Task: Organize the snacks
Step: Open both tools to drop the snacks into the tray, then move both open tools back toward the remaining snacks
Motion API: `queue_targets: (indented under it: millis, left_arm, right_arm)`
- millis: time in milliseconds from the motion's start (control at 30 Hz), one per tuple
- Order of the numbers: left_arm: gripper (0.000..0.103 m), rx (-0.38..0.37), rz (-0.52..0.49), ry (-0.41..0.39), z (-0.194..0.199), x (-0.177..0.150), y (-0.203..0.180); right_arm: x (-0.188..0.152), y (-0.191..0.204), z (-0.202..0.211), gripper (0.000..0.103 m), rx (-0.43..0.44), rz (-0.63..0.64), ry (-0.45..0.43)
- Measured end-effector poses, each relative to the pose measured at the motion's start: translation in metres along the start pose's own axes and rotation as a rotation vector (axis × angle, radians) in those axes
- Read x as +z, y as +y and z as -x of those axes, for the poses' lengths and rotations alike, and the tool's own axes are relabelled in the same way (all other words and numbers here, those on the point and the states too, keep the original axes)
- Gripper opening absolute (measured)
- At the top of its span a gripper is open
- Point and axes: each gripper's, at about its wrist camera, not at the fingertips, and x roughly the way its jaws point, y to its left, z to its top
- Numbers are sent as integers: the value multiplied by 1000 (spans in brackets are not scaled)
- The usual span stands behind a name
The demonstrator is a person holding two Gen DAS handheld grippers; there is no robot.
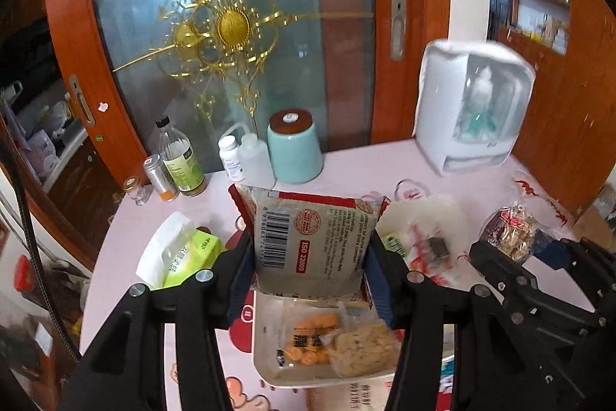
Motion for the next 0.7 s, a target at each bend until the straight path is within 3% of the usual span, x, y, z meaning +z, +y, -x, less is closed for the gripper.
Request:
queue_targets:
  millis: [100, 133, 233, 300, 533, 700]
  left_arm:
    - [67, 36, -47, 22, -20, -8, -5]
    - [76, 45, -60, 30, -25, -11, -6]
    - [86, 72, -77, 45, -37, -16, -3]
    - [87, 64, -57, 66, -42, -20, 3]
    - [87, 23, 50, 115, -44, -28, 27]
    - [87, 22, 58, 112, -34, -34, 31]
  right_arm:
    - [-8, 1, -21, 49, 25, 15, 54]
    - [-11, 2, -26, 50, 26, 23, 70]
    - [-17, 2, -36, 61, 6, 42, 99]
    - [-19, 2, -37, 67, 7, 40, 101]
    - [-28, 3, -32, 67, 19, 39, 105]
    - [-33, 7, -25, 67, 23, 45, 110]
